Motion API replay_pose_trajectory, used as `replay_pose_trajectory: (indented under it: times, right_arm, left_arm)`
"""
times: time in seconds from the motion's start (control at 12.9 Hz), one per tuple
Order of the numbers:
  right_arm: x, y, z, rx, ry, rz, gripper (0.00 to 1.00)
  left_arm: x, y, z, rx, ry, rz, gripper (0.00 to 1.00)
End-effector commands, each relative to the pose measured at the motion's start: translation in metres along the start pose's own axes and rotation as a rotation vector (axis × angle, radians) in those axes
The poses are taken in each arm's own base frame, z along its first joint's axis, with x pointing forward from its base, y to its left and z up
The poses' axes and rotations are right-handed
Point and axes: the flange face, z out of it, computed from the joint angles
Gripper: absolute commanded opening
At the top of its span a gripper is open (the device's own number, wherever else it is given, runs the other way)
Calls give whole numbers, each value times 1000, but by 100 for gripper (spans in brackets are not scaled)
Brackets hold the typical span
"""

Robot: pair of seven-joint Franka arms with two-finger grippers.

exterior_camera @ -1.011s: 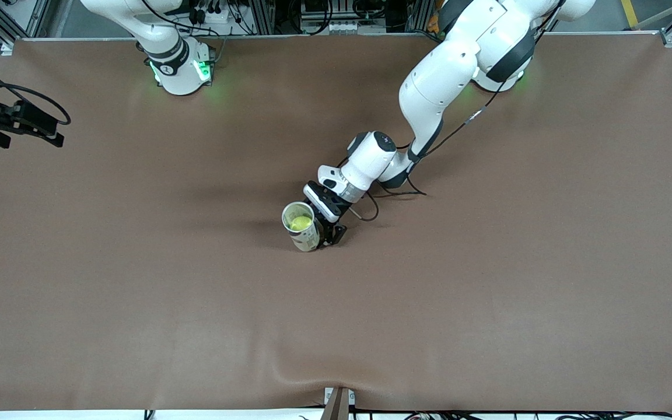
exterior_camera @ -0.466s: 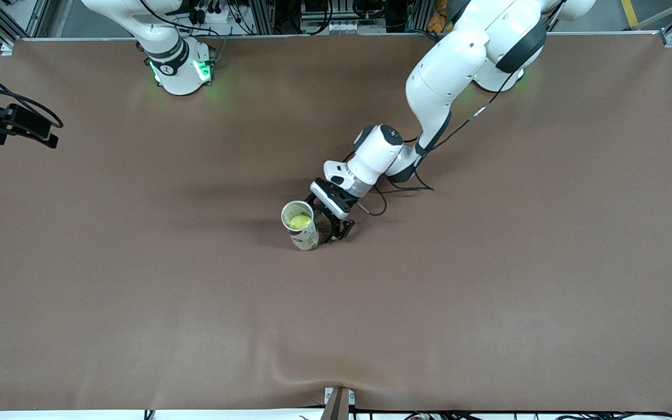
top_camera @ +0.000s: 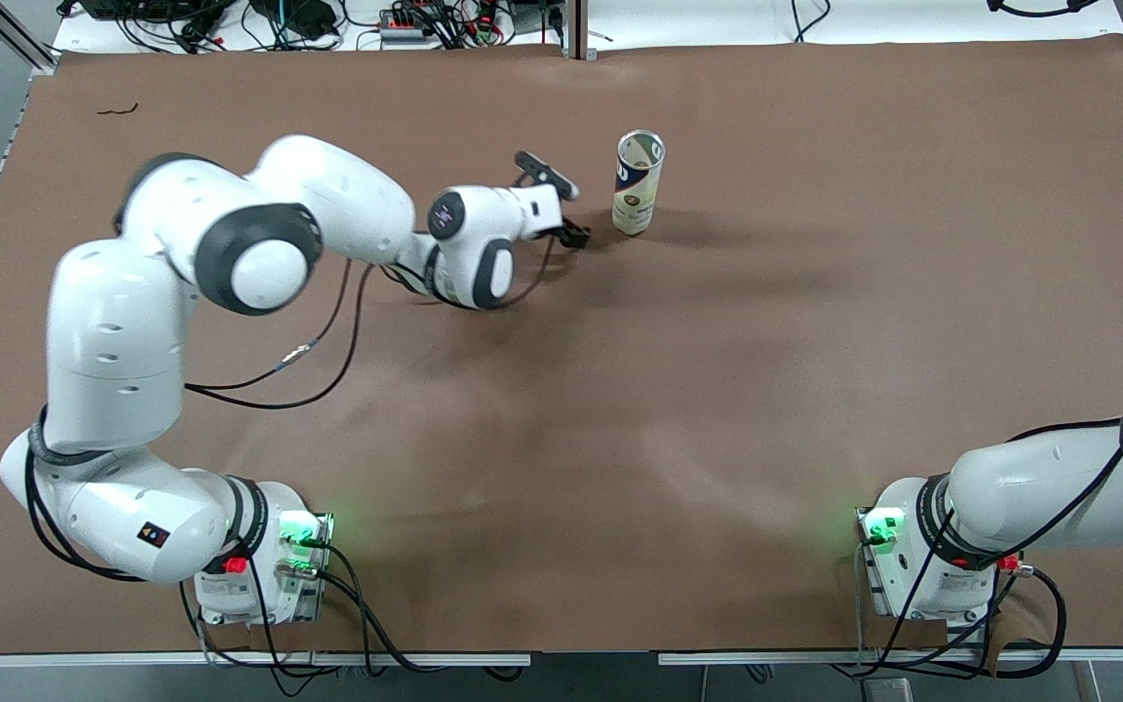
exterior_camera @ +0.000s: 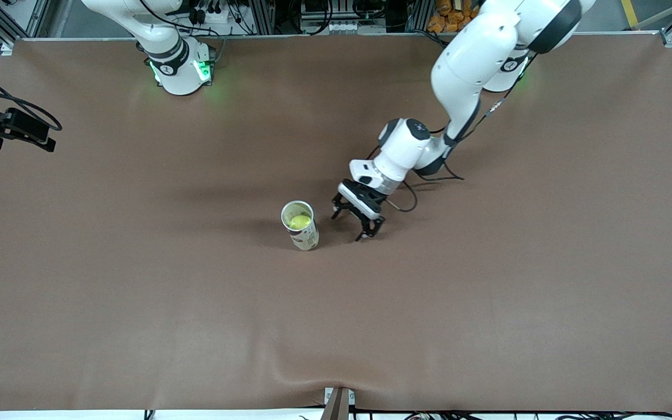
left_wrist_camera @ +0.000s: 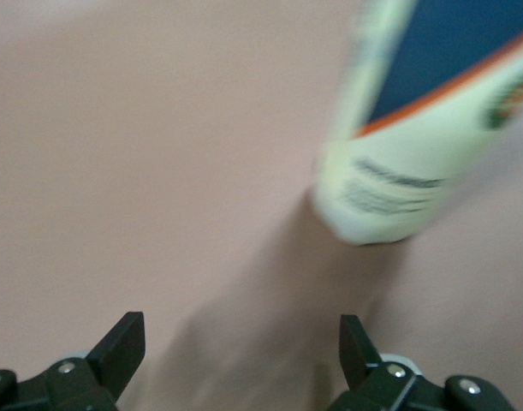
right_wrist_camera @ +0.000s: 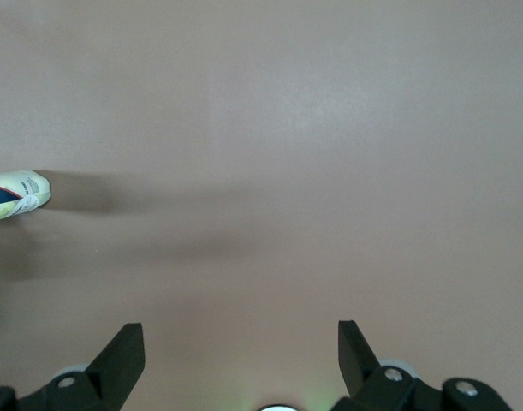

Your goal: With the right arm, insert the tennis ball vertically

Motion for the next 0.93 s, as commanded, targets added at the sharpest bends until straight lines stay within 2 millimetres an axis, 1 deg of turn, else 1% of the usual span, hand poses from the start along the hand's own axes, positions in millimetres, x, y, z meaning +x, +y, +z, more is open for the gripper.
replay_pose_trajectory:
  times: [0.0,0.16,0.23,0.39,0.47,0.54,0.62,0.7,0.86]
  right_arm:
    - [10,8,9,-13,7,-14,100]
    - [16,6,14,-11,12,-5,100]
    - [18,6,16,-11,17,-5,100]
    - [20,15,20,-11,8,10,100]
    - [20,20,20,-9,6,19,100]
    - [20,20,21,-10,1,18,100]
    - [20,19,22,-9,-2,16,100]
    - [21,19,24,-9,-5,18,100]
    - [21,17,25,-9,-6,13,100]
  left_arm:
    - [28,-56,-46,-8,-121,-78,100]
    - [56,-99,-75,-14,-177,-118,100]
    - [73,-121,-94,-28,-220,-141,100]
    - [101,-173,-128,-40,-274,-188,100]
    - [113,-193,-140,-53,-296,-212,100]
    - [128,-207,-154,-69,-318,-223,100]
    - [139,-221,-166,-82,-342,-242,100]
    - [149,-237,-180,-90,-364,-271,100]
    - [168,-261,-209,-96,-411,-286,100]
